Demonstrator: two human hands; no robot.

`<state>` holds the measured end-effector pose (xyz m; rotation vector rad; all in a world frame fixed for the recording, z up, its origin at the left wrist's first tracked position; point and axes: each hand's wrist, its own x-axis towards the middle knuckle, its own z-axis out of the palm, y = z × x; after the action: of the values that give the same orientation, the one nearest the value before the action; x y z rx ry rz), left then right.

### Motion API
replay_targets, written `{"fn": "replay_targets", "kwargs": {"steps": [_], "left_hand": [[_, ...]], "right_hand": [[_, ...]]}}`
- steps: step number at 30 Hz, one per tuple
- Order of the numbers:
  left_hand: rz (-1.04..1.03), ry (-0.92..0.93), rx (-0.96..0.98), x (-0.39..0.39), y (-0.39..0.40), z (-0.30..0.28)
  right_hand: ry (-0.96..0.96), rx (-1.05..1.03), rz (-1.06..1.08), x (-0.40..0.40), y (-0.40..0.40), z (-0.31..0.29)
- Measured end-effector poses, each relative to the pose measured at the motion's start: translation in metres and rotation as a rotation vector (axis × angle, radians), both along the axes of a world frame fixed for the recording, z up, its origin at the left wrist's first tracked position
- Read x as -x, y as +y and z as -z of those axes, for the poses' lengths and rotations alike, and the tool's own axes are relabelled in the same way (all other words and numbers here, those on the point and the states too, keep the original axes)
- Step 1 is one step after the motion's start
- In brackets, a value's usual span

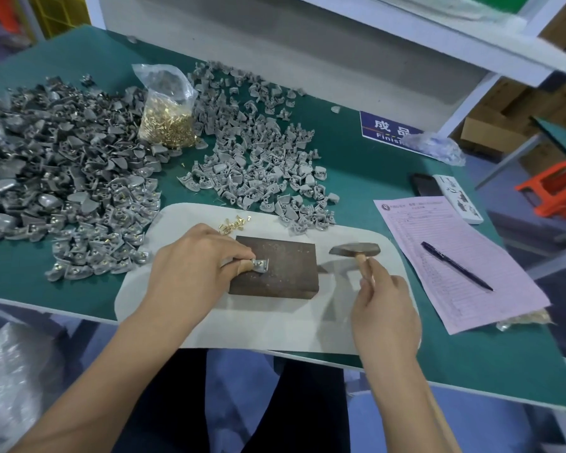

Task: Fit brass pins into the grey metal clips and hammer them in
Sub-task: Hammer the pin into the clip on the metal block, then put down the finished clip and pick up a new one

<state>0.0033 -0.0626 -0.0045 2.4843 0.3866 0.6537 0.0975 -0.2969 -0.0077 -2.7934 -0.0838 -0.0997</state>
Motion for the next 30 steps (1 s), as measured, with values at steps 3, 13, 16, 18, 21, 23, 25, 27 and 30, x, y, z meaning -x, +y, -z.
{"fn": "replay_targets", "kwargs": {"steps": [3,13,16,18,21,23,25,27,30], "left_hand": [[0.01,0.029,0.002,0.002,-0.001,-0.002],[0.017,0.004,0.052,0.043,-0.006,0.01],[-0.084,0.033,0.072,0.062,0.008,0.022],[-0.126,0.029,0.081,0.075,0.018,0.028],[-0.166,-0.008,0.077,0.093,0.034,0.034],[-0.226,0.007,0.07,0.101,0.044,0.036],[-0.282,0.036,0.053,0.108,0.054,0.042],[-0.314,0.066,0.055,0.112,0.06,0.046],[-0.337,0.085,0.044,0.114,0.068,0.05]], "right_hand": [[-0.096,0.075,-0.007,0.004,0.007,-0.001],[-0.089,-0.452,-0.726,0.041,0.078,-0.007],[-0.061,-0.418,-0.785,0.05,0.1,-0.001],[-0.046,-0.385,-0.838,0.056,0.117,0.002],[-0.043,-0.333,-0.892,0.065,0.144,0.008],[-0.043,-0.315,-0.922,0.071,0.161,0.012],[-0.045,-0.303,-0.952,0.076,0.176,0.016],[-0.048,-0.286,-0.963,0.079,0.188,0.021],[-0.058,-0.253,-0.956,0.083,0.199,0.024]]}}
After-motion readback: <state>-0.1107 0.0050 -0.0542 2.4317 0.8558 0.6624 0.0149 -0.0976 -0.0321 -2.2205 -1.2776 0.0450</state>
